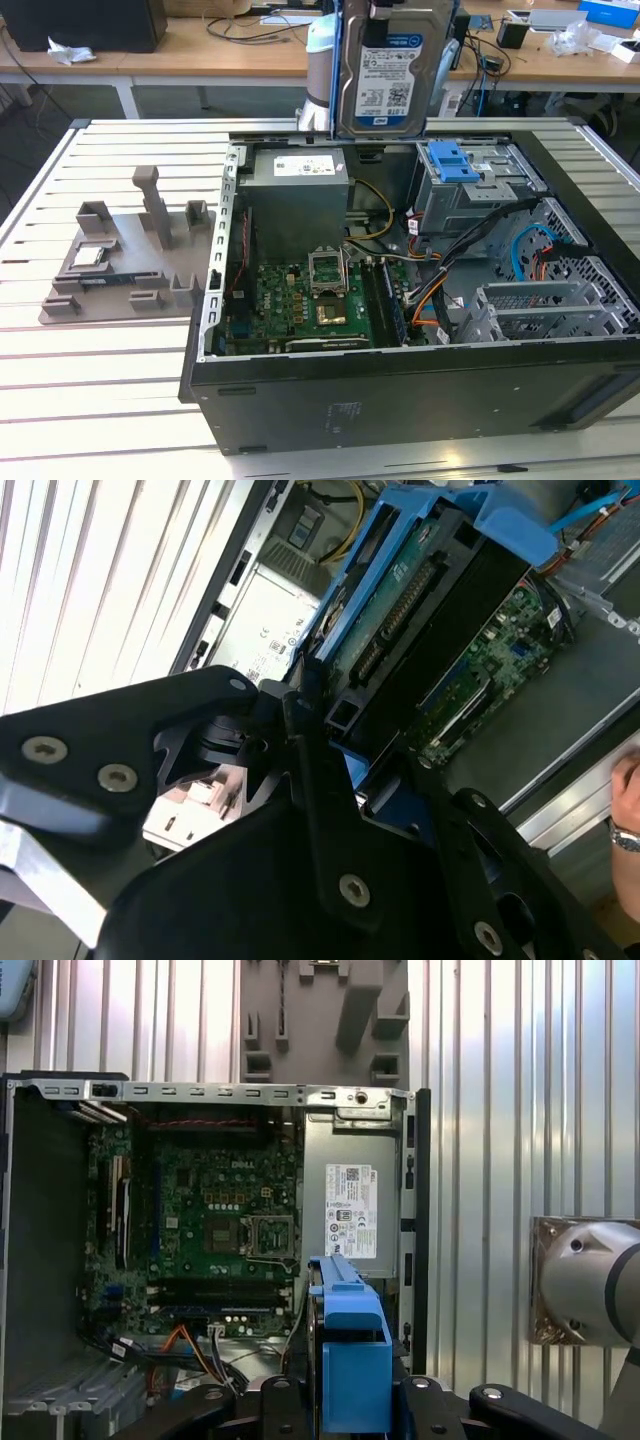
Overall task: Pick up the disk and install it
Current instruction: 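Pick up the disk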
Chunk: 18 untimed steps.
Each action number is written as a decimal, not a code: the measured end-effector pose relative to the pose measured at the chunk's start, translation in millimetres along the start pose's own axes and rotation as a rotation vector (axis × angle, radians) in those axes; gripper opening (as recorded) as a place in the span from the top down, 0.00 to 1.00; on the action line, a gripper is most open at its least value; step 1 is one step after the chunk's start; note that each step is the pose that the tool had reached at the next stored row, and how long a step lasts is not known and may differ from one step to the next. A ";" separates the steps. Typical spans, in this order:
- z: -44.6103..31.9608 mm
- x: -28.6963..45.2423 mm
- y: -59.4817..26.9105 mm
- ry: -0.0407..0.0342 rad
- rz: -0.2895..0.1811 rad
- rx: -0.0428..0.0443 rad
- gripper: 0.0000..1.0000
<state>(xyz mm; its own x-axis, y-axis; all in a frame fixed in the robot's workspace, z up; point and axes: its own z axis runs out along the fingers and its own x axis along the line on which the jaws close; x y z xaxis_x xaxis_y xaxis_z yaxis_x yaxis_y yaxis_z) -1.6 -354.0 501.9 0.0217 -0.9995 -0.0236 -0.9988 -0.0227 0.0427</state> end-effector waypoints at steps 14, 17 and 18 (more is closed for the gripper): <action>-1.1 33.7 -8.2 0.0000 0.000 -0.0004 0.64; -1.2 40.1 -8.4 0.0000 0.000 -0.0003 0.64; -1.3 41.7 -8.5 0.0001 0.000 -0.0004 0.64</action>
<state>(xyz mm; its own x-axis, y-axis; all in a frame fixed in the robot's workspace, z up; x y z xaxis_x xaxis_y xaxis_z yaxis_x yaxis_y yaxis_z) 7.8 -395.5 501.8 0.0217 -0.9995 -0.0235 -0.9988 -0.0227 0.0431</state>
